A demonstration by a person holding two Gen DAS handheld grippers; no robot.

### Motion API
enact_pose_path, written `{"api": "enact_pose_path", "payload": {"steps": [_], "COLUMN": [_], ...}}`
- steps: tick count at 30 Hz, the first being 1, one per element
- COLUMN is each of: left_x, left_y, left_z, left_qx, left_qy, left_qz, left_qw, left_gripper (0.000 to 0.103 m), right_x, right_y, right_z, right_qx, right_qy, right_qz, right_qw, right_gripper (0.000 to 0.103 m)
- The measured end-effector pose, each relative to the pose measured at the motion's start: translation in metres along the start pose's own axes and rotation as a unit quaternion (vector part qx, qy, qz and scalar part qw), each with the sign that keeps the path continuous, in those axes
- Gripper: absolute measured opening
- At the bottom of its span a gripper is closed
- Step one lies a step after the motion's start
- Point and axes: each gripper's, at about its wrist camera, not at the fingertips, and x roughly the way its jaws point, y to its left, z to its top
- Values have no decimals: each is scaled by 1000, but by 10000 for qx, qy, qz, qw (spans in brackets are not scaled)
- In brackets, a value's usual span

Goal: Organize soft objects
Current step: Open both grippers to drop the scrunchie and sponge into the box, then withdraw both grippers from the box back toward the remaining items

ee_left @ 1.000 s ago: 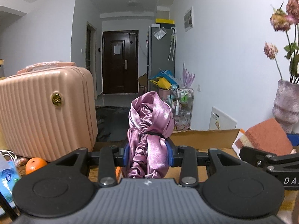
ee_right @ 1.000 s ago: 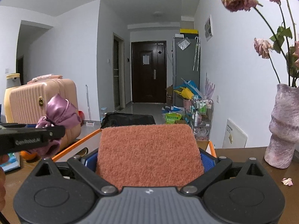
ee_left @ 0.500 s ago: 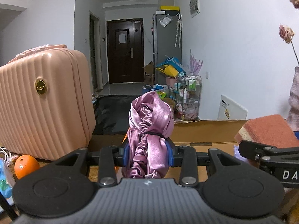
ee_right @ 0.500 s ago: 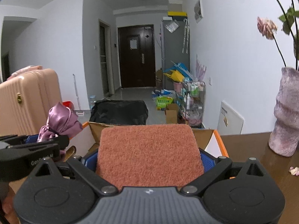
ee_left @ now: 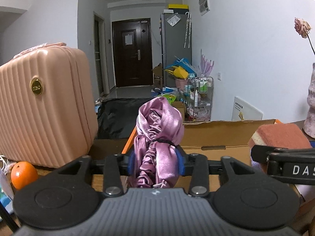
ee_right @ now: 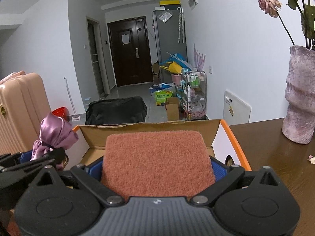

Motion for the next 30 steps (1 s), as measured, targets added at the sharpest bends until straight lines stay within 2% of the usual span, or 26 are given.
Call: {"api": "enact_pose_path", "payload": {"steps": [2, 4, 6, 8, 24, 30], "left_x": [-2, -6, -9, -11, -15, -28], "left_y": [3, 6, 9, 12, 9, 15], "left_z": [0, 1, 1, 1, -3, -3], "left_qx": [-101, -162, -251, -346, -213, -280], "left_qy": [-45, -182, -308, -342, -324, -420], "left_qz": [-28, 169, 278, 282, 314, 256], "left_qw": [9999, 9996, 9988, 9984, 9988, 9984], "left_gripper": [58, 88, 102, 103, 103, 103], "right_x": [2, 4, 4, 4, -2, -9], "right_y": [-1, -2, -1, -1, -3, -5], "right_z": [0, 1, 1, 1, 0, 1], "right_qx": [11, 21, 42, 53, 43, 68], "right_qy": [45, 65, 40, 26, -15, -128], "right_qz": [-20, -31, -36, -14, 33, 36], "right_qw": [10000, 10000, 10000, 10000, 10000, 9999], "right_gripper": [103, 103, 103, 103, 103, 103]}}
